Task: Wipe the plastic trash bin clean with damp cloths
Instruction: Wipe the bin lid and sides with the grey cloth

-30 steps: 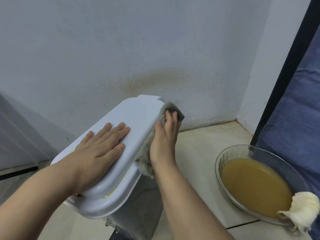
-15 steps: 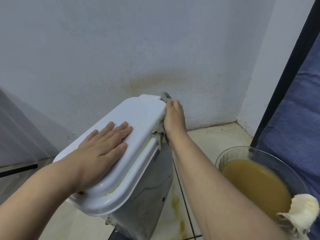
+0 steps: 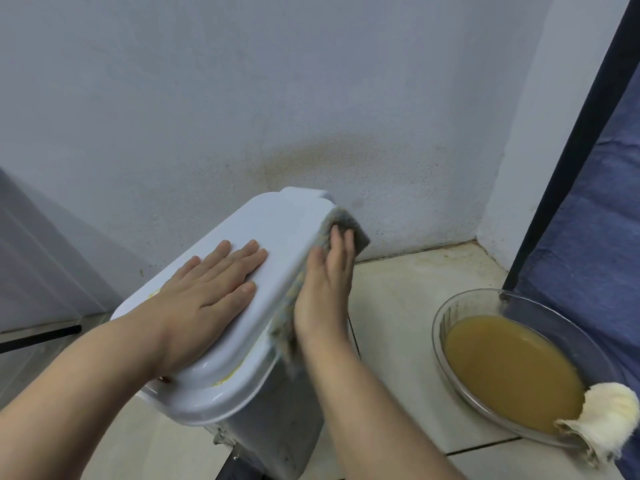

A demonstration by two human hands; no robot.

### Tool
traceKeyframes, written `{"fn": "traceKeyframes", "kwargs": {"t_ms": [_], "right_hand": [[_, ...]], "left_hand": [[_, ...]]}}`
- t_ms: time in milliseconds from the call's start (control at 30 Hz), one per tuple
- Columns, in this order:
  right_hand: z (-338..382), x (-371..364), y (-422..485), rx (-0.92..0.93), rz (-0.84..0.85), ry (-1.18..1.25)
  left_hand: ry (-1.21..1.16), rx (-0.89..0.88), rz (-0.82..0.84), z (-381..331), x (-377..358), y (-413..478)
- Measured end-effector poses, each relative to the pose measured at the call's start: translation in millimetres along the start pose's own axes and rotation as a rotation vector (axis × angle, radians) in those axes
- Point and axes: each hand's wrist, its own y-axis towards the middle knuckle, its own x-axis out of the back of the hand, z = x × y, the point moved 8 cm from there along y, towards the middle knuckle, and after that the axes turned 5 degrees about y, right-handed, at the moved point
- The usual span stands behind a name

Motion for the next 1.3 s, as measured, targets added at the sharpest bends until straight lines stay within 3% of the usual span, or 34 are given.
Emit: {"fn": "traceKeyframes", "kwargs": {"t_ms": [100, 233, 333, 467, 533, 600, 667, 767, 933, 1000, 1100, 1200, 1267, 1300], "right_hand": [[-0.2, 3.3, 20.7, -0.044, 0.015, -0.007], [2.8, -9.4, -56.4, 0.122, 0.042, -0.088], [14.5, -8.9, -34.9, 0.257, 0.118, -0.291], [47.7, -46.2, 43.2, 0.455, 0.505, -0.818], [50.0, -70.1, 70.5, 0.410, 0.750, -0.953], [46.4, -80.5, 91.7, 0.350, 0.876, -1.060], [45.0, -68.5, 102.9, 0.323, 0.809, -1.090], [43.5, -25.6, 82.1, 0.356, 0.568, -0.976], [48.8, 20.9, 11.1, 0.439, 0.330, -0.967], [56.0, 6.6, -9.1, 0.523, 0.402, -1.024], [56.5, -36.3, -7.7, 0.598, 0.704, -1.070], [49.6, -60.5, 26.2, 0.468, 1.014, -1.139], [51.1, -53.1, 48.6, 0.399, 0.947, -1.172], [51.8, -39.1, 56.3, 0.372, 0.815, -1.178]], "left_hand": [[0.018, 0.001, -0.012, -0.9, 1.2, 1.0], [0.022, 0.006, -0.011, -1.0, 0.1, 1.9], [0.026, 0.004, -0.005, -0.5, -0.7, 1.2], [0.039, 0.005, -0.014, 1.8, -0.8, 0.4], [0.043, -0.013, -0.012, 0.9, -2.1, -0.7], [0.038, -0.051, -0.005, 3.2, -0.8, -2.8], [0.035, -0.091, 0.037, 11.9, 3.8, -6.3], [0.078, -0.080, 0.108, 33.4, 7.7, -9.9], [0.087, 0.242, 0.023, 53.6, 5.3, -6.8], [0.056, 0.301, -0.013, 52.4, 3.4, -6.1], [0.054, 0.323, -0.052, 51.1, 4.0, -5.5], [0.081, 0.310, -0.078, 49.1, 6.0, -7.8], [0.067, 0.317, -0.093, 50.8, 7.2, -12.0], [0.054, 0.319, -0.105, 50.1, 7.1, -11.9]]}}
